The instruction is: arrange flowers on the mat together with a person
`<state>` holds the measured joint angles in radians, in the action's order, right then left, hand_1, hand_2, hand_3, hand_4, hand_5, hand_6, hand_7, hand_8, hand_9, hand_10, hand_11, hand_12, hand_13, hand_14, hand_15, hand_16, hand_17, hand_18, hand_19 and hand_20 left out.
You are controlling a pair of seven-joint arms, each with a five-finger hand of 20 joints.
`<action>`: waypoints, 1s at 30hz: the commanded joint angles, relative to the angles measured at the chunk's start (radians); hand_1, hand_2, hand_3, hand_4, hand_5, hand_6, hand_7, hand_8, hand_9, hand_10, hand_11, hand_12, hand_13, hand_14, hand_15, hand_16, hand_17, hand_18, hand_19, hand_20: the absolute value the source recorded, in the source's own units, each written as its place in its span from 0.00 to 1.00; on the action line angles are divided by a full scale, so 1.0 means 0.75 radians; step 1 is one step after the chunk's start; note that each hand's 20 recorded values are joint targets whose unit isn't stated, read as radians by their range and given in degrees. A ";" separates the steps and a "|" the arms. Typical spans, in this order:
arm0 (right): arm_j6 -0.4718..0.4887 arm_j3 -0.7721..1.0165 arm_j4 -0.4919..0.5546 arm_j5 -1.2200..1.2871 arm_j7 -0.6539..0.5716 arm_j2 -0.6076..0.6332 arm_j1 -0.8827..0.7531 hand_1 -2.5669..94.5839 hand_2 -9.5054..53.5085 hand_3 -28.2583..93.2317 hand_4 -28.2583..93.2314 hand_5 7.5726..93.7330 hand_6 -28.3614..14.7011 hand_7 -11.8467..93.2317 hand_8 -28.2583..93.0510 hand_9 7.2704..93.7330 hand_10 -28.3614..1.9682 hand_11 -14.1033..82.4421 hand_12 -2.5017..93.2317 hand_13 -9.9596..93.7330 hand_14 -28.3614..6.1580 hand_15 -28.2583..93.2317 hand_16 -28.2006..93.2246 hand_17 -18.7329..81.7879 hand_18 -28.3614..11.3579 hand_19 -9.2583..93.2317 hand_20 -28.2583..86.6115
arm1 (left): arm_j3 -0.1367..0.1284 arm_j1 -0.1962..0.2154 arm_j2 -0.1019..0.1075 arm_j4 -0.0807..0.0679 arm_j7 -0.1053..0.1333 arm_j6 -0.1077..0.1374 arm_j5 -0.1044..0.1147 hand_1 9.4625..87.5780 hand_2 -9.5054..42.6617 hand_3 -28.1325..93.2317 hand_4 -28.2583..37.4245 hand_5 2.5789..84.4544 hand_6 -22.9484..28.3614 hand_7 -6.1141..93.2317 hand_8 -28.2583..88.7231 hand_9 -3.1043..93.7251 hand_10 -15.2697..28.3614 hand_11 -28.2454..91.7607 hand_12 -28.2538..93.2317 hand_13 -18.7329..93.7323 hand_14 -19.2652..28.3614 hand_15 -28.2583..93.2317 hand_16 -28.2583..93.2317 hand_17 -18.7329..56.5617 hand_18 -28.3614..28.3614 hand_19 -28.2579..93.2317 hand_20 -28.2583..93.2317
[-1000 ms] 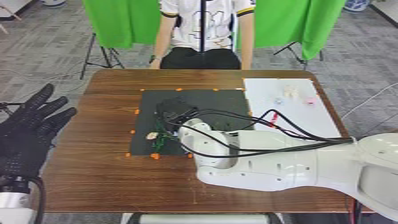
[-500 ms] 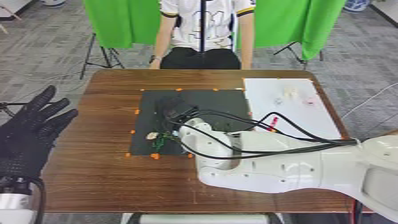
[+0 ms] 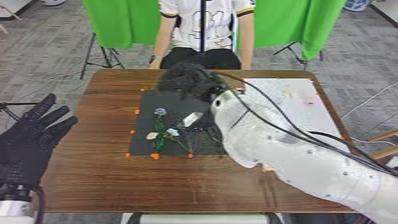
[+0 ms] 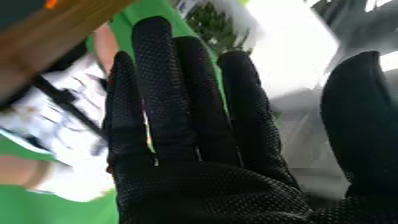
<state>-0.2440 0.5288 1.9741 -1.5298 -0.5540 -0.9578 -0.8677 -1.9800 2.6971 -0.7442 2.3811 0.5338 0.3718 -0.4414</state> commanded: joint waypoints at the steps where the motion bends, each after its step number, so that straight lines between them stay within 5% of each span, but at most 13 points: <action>1: -0.112 0.495 0.078 0.305 0.110 0.174 -0.554 0.29 0.15 0.82 0.03 0.54 0.66 0.24 0.13 0.61 0.40 0.32 0.18 0.64 0.36 0.64 0.33 0.37 0.14 0.72 0.33 | 0.006 0.041 -0.021 0.008 0.024 0.027 0.015 0.13 0.31 0.86 0.03 0.37 0.55 0.15 0.17 0.35 0.69 0.37 0.33 0.35 0.86 0.58 0.19 0.13 0.80 0.52 0.36; 12: -0.237 0.908 0.140 0.627 0.239 0.146 -0.873 0.28 0.16 0.83 0.03 0.53 0.66 0.24 0.13 0.59 0.37 0.31 0.18 0.60 0.32 0.65 0.32 0.35 0.14 0.70 0.33 | 0.048 -0.004 0.023 -0.004 0.050 0.044 0.045 0.13 0.31 0.86 0.02 0.37 0.54 0.15 0.17 0.34 0.68 0.36 0.33 0.34 0.86 0.57 0.20 0.13 0.80 0.52 0.36; 17: -0.298 0.996 0.136 0.812 0.448 0.174 -0.983 0.28 0.16 0.83 0.03 0.53 0.67 0.25 0.13 0.57 0.37 0.31 0.18 0.59 0.32 0.64 0.32 0.33 0.13 0.68 0.33 | 0.056 -0.022 -0.002 -0.006 0.035 0.042 0.030 0.13 0.31 0.86 0.02 0.37 0.54 0.15 0.17 0.34 0.68 0.36 0.33 0.34 0.85 0.57 0.20 0.13 0.80 0.52 0.36; 22: -0.308 1.022 0.139 0.804 0.445 0.185 -1.022 0.28 0.17 0.83 0.02 0.53 0.67 0.25 0.13 0.56 0.37 0.31 0.18 0.57 0.32 0.64 0.32 0.32 0.14 0.66 0.34 | 0.068 -0.036 -0.041 -0.009 0.018 0.036 0.009 0.13 0.31 0.86 0.02 0.37 0.54 0.15 0.17 0.34 0.68 0.36 0.33 0.34 0.85 0.57 0.20 0.13 0.80 0.52 0.36; 27: -0.274 1.044 0.139 0.840 0.460 0.183 -1.056 0.28 0.17 0.83 0.02 0.53 0.67 0.25 0.13 0.56 0.38 0.31 0.18 0.57 0.32 0.64 0.32 0.32 0.14 0.66 0.35 | 0.084 -0.045 -0.016 -0.016 0.039 0.044 0.033 0.13 0.31 0.86 0.02 0.36 0.54 0.15 0.17 0.35 0.68 0.37 0.34 0.35 0.86 0.57 0.20 0.13 0.80 0.52 0.37; 30: -0.259 1.053 0.139 0.844 0.465 0.184 -1.069 0.28 0.17 0.83 0.02 0.53 0.68 0.25 0.13 0.56 0.38 0.31 0.18 0.57 0.32 0.64 0.32 0.32 0.14 0.65 0.35 | 0.090 -0.061 -0.040 -0.016 0.012 0.036 0.013 0.13 0.31 0.86 0.02 0.36 0.54 0.15 0.17 0.35 0.68 0.37 0.33 0.35 0.86 0.57 0.20 0.13 0.80 0.52 0.37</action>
<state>-0.4589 1.3010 2.0756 -0.9050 -0.2054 -0.8224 -1.6400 -1.9278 2.6597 -0.7573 2.3777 0.5589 0.3960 -0.4216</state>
